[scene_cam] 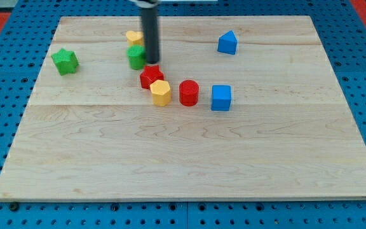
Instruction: Slide the green circle closer to the green star
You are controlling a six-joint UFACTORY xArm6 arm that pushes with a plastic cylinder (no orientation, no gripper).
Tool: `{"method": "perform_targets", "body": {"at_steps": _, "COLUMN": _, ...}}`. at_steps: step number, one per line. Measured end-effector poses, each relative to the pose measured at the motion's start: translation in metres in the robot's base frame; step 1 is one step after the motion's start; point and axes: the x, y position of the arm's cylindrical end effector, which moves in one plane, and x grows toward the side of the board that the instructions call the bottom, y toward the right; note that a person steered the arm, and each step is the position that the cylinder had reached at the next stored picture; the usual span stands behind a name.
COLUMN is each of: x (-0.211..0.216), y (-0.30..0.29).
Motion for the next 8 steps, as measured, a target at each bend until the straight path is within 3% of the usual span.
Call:
{"method": "perform_targets", "body": {"at_steps": 2, "x": -0.016, "y": -0.010}}
{"method": "perform_targets", "body": {"at_steps": 3, "x": -0.023, "y": -0.044}}
{"method": "perform_targets", "body": {"at_steps": 4, "x": -0.004, "y": -0.087}}
{"method": "perform_targets", "body": {"at_steps": 8, "x": -0.002, "y": -0.084}}
